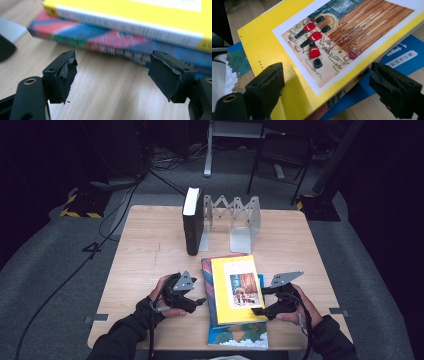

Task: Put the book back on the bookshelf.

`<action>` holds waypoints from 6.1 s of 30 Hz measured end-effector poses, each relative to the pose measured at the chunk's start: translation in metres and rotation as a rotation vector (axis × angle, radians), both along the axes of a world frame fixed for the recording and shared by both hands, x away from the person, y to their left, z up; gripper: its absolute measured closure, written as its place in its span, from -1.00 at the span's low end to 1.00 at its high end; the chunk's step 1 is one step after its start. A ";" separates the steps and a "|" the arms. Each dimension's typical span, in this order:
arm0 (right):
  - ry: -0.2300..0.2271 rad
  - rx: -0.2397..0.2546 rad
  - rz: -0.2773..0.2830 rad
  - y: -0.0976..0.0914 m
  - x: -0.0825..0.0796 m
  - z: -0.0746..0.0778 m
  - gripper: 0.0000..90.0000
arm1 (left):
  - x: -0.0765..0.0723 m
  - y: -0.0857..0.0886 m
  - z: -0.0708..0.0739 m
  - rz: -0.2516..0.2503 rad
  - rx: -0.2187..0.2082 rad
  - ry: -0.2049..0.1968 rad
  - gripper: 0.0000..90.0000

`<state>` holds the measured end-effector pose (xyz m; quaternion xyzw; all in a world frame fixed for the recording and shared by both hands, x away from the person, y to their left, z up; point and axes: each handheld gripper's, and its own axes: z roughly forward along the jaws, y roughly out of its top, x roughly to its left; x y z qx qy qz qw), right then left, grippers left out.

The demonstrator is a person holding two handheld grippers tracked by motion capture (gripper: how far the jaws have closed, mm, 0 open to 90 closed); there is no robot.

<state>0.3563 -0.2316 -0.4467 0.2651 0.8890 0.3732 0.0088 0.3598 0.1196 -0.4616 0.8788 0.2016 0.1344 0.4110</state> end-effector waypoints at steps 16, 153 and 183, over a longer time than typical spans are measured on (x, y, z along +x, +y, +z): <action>-0.069 -0.011 -0.010 0.004 -0.003 0.005 -0.49 | 0.016 -0.019 -0.003 -0.013 0.005 0.002 -0.45; -0.581 0.233 0.037 0.000 -0.023 0.029 0.85 | -0.007 -0.007 0.028 -0.110 -0.057 -0.049 -0.08; -0.583 0.227 0.043 -0.001 -0.027 0.028 0.84 | -0.020 -0.059 0.008 -0.157 -0.104 -0.017 -0.11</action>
